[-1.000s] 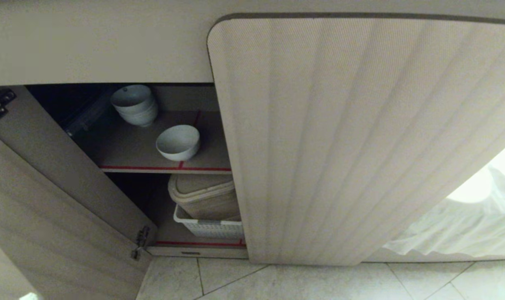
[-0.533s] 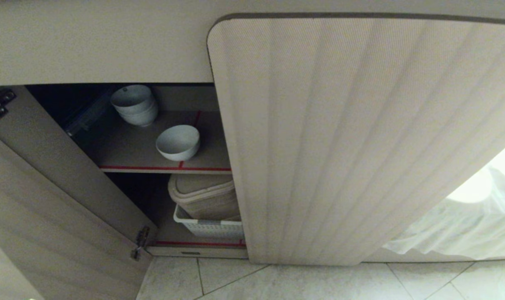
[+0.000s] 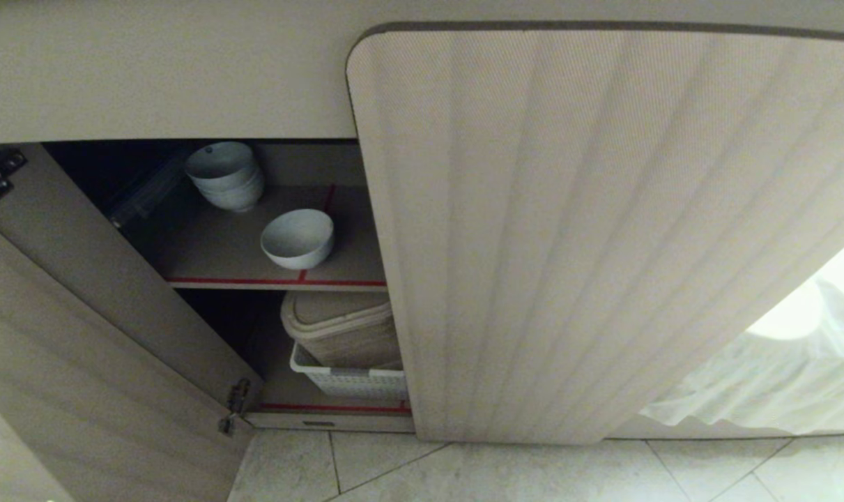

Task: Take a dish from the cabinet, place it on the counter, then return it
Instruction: Close the cabinet door

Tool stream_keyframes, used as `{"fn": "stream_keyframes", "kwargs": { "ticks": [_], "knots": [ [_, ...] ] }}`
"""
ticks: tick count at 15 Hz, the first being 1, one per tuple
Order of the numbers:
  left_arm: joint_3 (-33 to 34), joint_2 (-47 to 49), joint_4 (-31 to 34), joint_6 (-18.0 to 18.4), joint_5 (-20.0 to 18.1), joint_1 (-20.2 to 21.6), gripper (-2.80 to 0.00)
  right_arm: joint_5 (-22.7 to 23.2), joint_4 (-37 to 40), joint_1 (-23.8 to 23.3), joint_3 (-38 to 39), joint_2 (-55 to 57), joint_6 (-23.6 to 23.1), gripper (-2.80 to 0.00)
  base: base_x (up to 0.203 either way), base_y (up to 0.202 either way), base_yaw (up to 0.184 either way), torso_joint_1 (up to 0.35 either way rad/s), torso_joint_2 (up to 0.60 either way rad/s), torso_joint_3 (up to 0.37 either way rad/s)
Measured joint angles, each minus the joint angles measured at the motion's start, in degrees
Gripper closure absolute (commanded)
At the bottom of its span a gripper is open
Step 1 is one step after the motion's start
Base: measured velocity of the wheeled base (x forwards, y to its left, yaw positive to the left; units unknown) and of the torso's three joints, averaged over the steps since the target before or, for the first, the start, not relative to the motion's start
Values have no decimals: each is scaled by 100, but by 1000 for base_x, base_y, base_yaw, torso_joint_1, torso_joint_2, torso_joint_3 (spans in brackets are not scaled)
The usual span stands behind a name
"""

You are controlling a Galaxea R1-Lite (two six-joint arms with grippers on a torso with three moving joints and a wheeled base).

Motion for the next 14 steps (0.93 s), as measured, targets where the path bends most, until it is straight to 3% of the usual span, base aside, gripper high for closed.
{"fn": "stream_keyframes", "kwargs": {
  "ticks": [2, 6, 9, 14],
  "knots": [
    [0, -2, 1, 303, 27, -109, 0, -1, 0, 0, 0, 0, -1, 0, 0, 0, 0, 0, 0, 0],
    [-16, -602, 161, 328, 242, -565, 0, 0, 0, 0, 0, 0, -4, 0, 0, 0, 0, 0, 0, 0],
    [-11, -1255, 754, 405, 830, -656, 0, 0, 0, 0, 0, 0, 1, 0, 0, 0, 0, 0, 0, 0],
    [-10, -1508, 789, 592, 819, -673, 0, 2, 0, 0, 0, 0, 1, 0, 0, 0, 0, 0, 0, 0]
  ]
}}
